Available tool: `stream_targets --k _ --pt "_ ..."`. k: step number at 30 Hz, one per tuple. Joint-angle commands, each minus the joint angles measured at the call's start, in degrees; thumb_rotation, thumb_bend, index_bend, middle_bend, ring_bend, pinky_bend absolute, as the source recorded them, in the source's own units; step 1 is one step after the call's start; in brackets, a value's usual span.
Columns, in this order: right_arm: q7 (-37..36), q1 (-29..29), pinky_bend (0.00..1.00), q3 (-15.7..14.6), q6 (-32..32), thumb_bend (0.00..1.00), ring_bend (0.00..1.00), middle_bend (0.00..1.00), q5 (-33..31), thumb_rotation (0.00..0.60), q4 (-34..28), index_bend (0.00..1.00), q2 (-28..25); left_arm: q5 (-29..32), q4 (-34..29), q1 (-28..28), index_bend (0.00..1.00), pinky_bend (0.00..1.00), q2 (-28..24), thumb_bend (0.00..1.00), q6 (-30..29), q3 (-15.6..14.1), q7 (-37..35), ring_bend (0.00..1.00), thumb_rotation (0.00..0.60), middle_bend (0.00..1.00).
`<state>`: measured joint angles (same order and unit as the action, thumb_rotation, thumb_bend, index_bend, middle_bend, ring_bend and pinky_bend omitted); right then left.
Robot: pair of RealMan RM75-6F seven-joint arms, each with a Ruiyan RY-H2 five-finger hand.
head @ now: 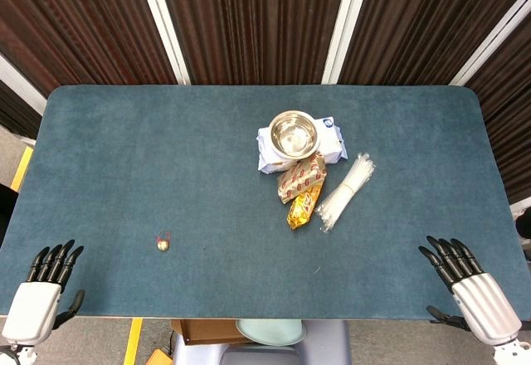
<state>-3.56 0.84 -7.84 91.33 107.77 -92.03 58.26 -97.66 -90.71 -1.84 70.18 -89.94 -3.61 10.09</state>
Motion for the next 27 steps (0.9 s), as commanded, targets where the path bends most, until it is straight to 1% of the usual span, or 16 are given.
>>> stream_targets --k 1,4,6,8,9,10,11,12,13,15,16,17,19,23,27 --pt "0.28 -0.02 0.0 -0.17 0.04 0.21 0.0 0.0 0.33 0.6 0.13 0.0 0.14 0.41 -0.06 0.21 0.0 0.05 0.4 0.42 0.74 -0.17 0.61 0.0 0.6 0.0" --pt "0.64 0.0 0.0 -0.27 -0.11 0.21 0.0 0.0 0.51 0.6 0.17 0.0 0.33 0.47 0.23 0.8 0.0 0.05 1.1 0.42 2.01 -0.38 0.86 0.0 0.6 0.0" --pt "0.95 0.17 0.0 -0.17 -0.34 0.21 0.0 0.0 0.58 0.6 0.28 0.0 0.67 -0.1 0.77 1.79 0.0 0.07 2.45 0.42 3.49 -0.71 -0.45 0.0 0.6 0.0" --pt "1.45 0.29 0.0 -0.04 -0.87 0.21 0.0 0.0 0.18 0.6 0.25 0.0 0.95 -0.57 1.8 2.69 0.0 0.14 4.02 0.42 4.19 -0.42 -1.23 0.0 0.6 0.0" --pt "1.73 0.37 0.0 -0.02 -1.26 0.21 0.0 0.0 -0.05 0.6 0.19 0.0 1.09 -0.89 2.61 3.27 0.01 0.22 5.22 0.42 4.16 0.21 -1.08 0.02 0.6 0.01" --pt "2.1 0.44 0.0 0.04 -1.56 0.21 0.0 0.0 -0.22 0.6 0.13 0.0 1.24 -1.1 3.77 3.79 0.05 0.36 6.68 0.42 3.88 1.03 -0.9 0.1 0.6 0.07" --pt "2.67 0.52 0.0 0.13 -1.92 0.21 0.0 0.0 -0.41 0.6 0.01 0.0 1.45 -1.35 5.71 4.51 0.08 0.45 8.9 0.42 3.32 2.22 -0.75 0.17 0.6 0.14" --pt "3.1 0.57 0.0 0.17 -2.16 0.21 0.0 0.0 -0.5 0.6 -0.09 0.0 1.64 -1.55 7.29 5.12 0.14 0.56 10.53 0.42 3.0 3.04 -0.88 0.29 0.6 0.26" --pt "3.58 0.62 0.0 0.23 -2.4 0.21 0.0 0.0 -0.59 0.6 -0.18 0.0 1.89 -1.71 8.86 5.87 0.22 0.67 11.99 0.42 3.15 3.59 -1.51 0.43 0.6 0.42" --pt "4.76 0.75 0.0 0.47 -3.03 0.21 0.0 0.0 -1.0 0.6 -0.34 0.0 2.52 -1.73 12.11 7.73 0.36 0.82 14.6 0.42 4.42 4.24 -4.53 0.63 0.6 0.67" --pt "5.3 0.82 0.0 0.57 -3.37 0.21 0.0 0.0 -1.2 0.6 -0.39 0.0 2.8 -1.53 13.39 8.44 0.41 0.88 15.61 0.42 4.97 4.53 -5.66 0.69 0.6 0.75" --pt "5.97 0.92 0.0 0.72 -3.91 0.21 0.0 0.0 -1.65 0.6 -0.49 0.0 3.14 -1.19 15.19 9.41 0.44 0.92 16.83 0.42 5.75 4.99 -7.06 0.75 0.6 0.82" --pt "7.05 1.07 0.0 0.98 -4.84 0.21 0.0 0.0 -2.56 0.6 -0.84 0.0 3.67 -0.3 17.91 10.84 0.47 0.97 18.78 0.42 7.12 5.71 -8.54 0.81 0.6 0.89" --pt "8.69 1.23 0.0 1.33 -5.79 0.21 0.0 0.0 -3.52 0.6 -1.26 0.0 4.5 1.08 21.87 12.52 0.5 0.99 22.49 0.42 7.37 7.18 -9.88 0.9 0.6 0.98" --pt "10.03 1.54 0.0 1.81 -6.9 0.21 0.0 0.0 -4.75 0.6 -1.3 0.0 5.43 1.62 24.45 14.35 0.51 1.0 24.53 0.42 9.35 6.99 -10.45 0.95 0.6 1.0"
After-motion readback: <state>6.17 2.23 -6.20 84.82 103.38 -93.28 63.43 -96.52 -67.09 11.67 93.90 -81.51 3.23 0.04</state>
